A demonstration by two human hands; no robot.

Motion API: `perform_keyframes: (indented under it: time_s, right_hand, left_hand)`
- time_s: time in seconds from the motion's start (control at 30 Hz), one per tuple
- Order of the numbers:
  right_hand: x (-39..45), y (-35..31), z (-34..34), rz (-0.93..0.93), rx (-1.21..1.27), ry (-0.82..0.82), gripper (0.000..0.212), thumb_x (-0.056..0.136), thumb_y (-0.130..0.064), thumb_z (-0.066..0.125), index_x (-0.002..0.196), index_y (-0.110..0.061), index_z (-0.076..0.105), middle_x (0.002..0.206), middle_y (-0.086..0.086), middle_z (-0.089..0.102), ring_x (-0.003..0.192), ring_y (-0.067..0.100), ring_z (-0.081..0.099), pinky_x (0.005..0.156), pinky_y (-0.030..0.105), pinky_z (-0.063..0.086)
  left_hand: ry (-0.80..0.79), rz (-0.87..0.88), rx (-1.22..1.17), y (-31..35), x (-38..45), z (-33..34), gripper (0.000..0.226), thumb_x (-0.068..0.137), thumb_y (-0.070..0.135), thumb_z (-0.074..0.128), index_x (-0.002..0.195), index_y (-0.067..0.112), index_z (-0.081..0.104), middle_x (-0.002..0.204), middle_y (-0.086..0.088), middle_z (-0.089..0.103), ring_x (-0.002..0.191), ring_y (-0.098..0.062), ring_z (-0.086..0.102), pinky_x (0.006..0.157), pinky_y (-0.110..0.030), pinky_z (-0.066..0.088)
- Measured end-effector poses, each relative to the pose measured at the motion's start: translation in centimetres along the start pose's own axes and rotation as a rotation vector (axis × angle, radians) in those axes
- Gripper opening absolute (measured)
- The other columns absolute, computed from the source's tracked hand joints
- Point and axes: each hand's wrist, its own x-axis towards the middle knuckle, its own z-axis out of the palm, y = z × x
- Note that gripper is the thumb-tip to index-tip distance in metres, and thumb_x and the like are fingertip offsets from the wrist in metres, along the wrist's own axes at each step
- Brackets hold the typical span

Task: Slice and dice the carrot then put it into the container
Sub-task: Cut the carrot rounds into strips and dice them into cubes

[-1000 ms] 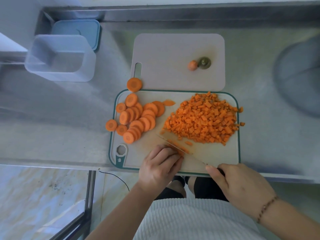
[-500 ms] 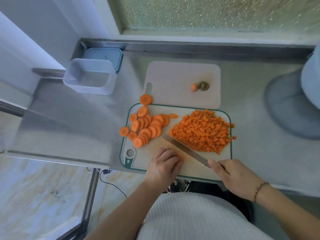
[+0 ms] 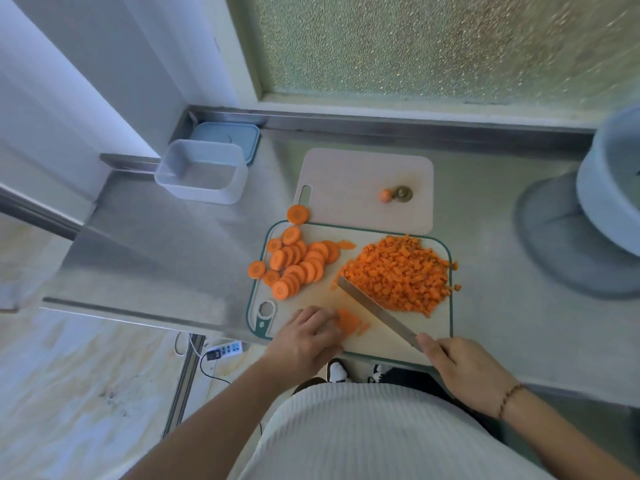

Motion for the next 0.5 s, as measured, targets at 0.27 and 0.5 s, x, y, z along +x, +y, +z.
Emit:
perform_keyframes:
  time_s: [0.27,0.5]
  right_hand:
    - [0.0,0.2,0.6,-0.043,-0.030,-0.007,0.060,0.086,-0.068,0.024,0.055,-0.018,0.039,0.049,-0.004,0.039,0.043,0.007,0.038,0.052,0.025,0.033]
    - [0.3,-0.1,0.6,-0.057,-0.038,-0.006,0.060,0.087,-0.068,0.026,0.054,-0.019,0.038,0.047,-0.003,0.039,0.043,0.008,0.039,0.051,0.024,0.032]
  left_hand:
    - [0.024,0.034,-0.068,0.0,1.7,0.7,0.021,0.101,0.025,0.061,0.095,0.009,0.073,0.103,-0.006,0.063,0.085,-0.024,0.059,0.075,-0.031,0.052]
    - [0.112,-0.138,-0.074,2.1,2.7,2.5,0.017,0.094,0.019,0.062,0.086,0.013,0.076,0.088,-0.001,0.067,0.076,-0.019,0.061,0.066,-0.031,0.052]
